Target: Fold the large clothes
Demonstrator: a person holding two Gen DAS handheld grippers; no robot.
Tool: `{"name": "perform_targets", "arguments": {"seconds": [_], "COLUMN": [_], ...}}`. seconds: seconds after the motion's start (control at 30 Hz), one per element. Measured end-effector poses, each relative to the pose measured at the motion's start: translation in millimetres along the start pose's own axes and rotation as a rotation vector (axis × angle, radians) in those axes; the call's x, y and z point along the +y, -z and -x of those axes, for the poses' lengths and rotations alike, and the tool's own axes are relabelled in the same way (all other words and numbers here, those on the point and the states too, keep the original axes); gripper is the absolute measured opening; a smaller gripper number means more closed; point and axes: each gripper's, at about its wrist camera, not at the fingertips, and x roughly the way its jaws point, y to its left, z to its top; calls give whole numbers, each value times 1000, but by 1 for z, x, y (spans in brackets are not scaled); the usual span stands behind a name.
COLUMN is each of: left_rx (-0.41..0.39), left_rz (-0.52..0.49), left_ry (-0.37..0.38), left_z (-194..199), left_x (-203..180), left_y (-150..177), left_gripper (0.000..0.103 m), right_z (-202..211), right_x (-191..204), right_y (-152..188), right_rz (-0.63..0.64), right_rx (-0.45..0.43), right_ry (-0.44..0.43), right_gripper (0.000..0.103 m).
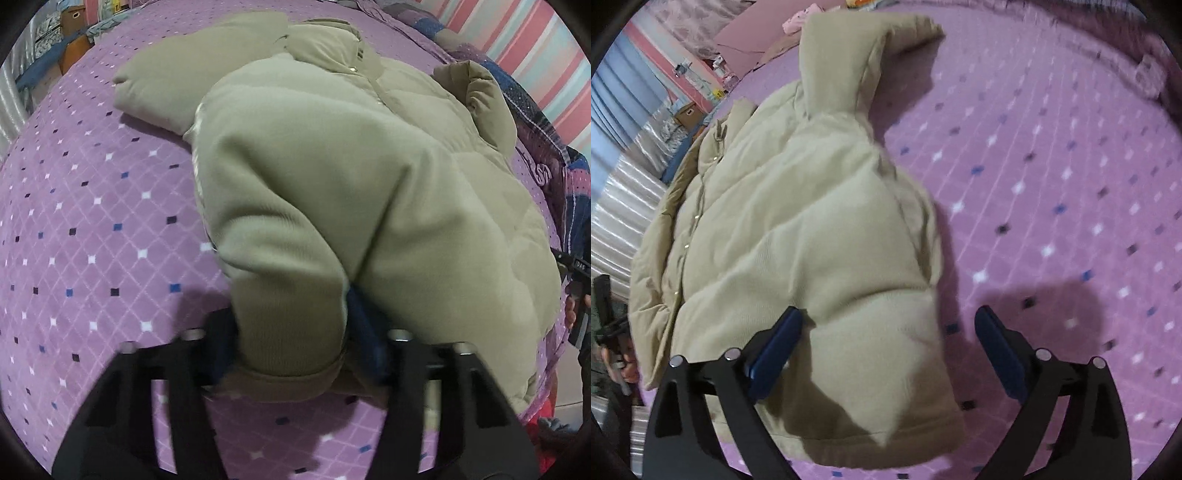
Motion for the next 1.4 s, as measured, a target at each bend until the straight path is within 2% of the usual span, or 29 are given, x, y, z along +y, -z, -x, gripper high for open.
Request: {"name": "perform_targets", "arguments": {"seconds": [0.03,0.07,0.13,0.27,0.37,0.47,0.67,0.8,0.9,1.03,1.13,1.27,1.33,1.37,1.4], "left_rx": [-3,-3,-3,-31,-67,-80,-74,-58,-18,6,12,-4,-12,-19,-26], "left_rz": [-2,-5,-5,50,102,164,203,282,324,337,349,326,312,299,285], "left_ry": [-18,-36,-90,-171,-229,-249,-301,-287,-257,-255,-249,-258,-275,-302,-329], "left_z": [3,4,9,27,45,64,87,100,94,76,62,54,58,62,67], "left_x": [-4,-7,-14,-19,-20,-13,-14,13,32,41,50,50,48,44,40], "left_y": [0,-2,-2,4,10,23,57,92,112,121,117,109,107,106,106], "left_gripper": [34,27,22,16,13,13,13,14,15,15,16,19,24,31,36], "right_z": [-3,-4,-5,2,18,34,66,74,64,43,22,7,8,11,14], "right_x": [1,2,7,32,55,71,88,90,82,67,50,47,50,51,53], "right_y": [1,2,3,5,6,9,10,15,18,23,23,23,23,22,20], "right_rz": [-1,-2,-7,64,126,153,166,194,187,202,180,193,200,204,203], "right_rx": [7,10,18,-4,-37,-61,-82,-90,-71,-45,-34,-39,-42,-42,-46], "right_ry": [-16,-35,-75,-8,51,85,127,178,213,259,264,285,290,291,295], "right_gripper": [91,77,57,30,20,17,15,15,15,15,17,21,26,32,34]}}
